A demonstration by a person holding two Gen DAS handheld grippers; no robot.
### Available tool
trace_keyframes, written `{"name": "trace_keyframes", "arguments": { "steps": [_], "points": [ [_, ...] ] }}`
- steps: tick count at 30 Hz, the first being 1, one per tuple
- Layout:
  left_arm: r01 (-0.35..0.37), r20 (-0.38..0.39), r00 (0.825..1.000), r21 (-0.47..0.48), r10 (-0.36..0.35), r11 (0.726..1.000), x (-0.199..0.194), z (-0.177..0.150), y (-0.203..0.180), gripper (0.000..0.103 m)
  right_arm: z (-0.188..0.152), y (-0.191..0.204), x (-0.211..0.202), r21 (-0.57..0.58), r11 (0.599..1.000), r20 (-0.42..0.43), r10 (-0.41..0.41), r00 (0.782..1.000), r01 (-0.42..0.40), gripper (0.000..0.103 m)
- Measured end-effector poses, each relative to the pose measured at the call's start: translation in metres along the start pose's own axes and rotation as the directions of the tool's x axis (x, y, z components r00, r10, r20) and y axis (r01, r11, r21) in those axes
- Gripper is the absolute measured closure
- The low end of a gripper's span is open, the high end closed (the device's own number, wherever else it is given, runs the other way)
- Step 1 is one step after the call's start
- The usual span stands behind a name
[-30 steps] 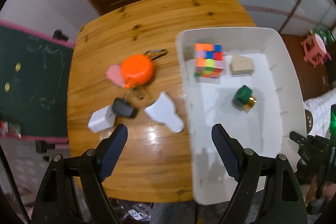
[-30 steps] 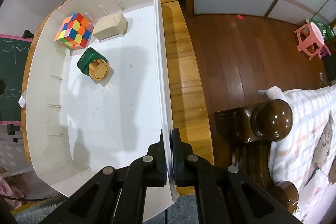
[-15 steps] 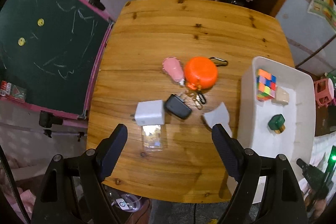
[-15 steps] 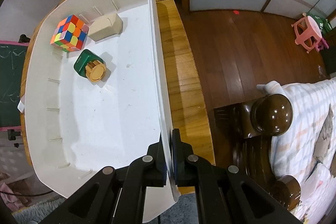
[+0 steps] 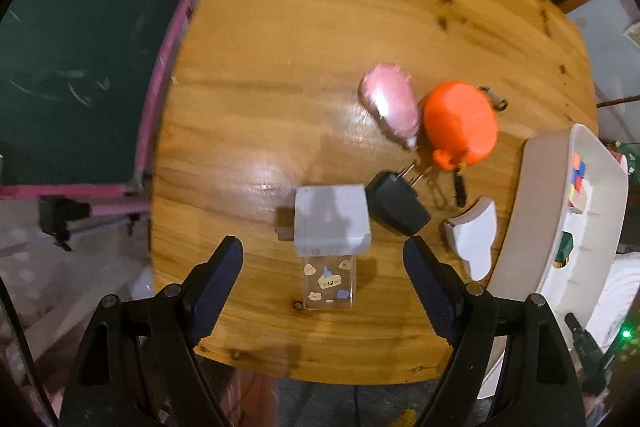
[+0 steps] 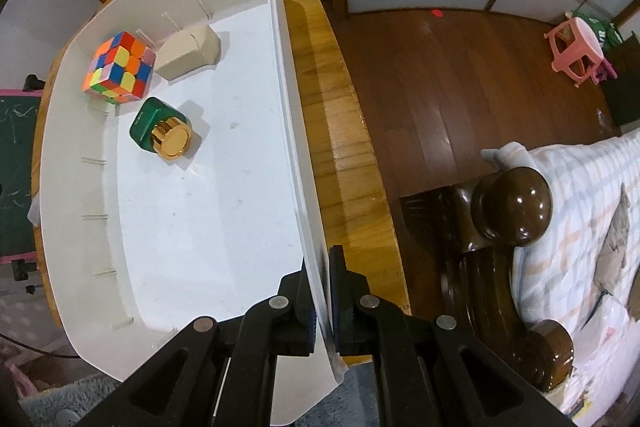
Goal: Organize rigid objects
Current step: 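Move the left tool back over the table to the white charger, then close the left tool around the white charger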
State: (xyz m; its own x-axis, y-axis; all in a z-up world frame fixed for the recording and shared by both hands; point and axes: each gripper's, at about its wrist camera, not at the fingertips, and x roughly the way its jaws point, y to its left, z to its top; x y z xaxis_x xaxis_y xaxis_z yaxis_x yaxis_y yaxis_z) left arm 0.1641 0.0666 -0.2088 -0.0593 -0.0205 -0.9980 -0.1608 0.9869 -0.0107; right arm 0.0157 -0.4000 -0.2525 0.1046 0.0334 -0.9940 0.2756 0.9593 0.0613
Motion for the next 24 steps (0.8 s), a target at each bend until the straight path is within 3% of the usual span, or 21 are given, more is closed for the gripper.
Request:
{"name": "trace_keyframes", "arguments": {
  "steps": [6, 12, 24],
  "points": [
    [0.057, -0.116, 0.991, -0.040, -0.062, 0.998, 0.035, 0.006, 0.006, 0.018, 0.000, 0.002, 0.000, 0.022, 0.999, -0.006, -0.030, 1.000, 0.030, 0.096],
    [0.059, -0.177, 0.982, -0.042, -0.065, 0.997, 0.055, 0.013, 0.000, 0.018, 0.000, 0.004, -0.002, 0.044, 0.998, -0.002, -0.044, 0.999, 0.044, 0.094],
    [-0.045, -0.230, 0.972, -0.004, 0.043, 0.999, 0.078, 0.027, -0.012, 0.017, 0.000, 0.000, 0.000, 0.075, 0.996, 0.004, -0.037, 0.999, 0.036, 0.094]
  ]
}}
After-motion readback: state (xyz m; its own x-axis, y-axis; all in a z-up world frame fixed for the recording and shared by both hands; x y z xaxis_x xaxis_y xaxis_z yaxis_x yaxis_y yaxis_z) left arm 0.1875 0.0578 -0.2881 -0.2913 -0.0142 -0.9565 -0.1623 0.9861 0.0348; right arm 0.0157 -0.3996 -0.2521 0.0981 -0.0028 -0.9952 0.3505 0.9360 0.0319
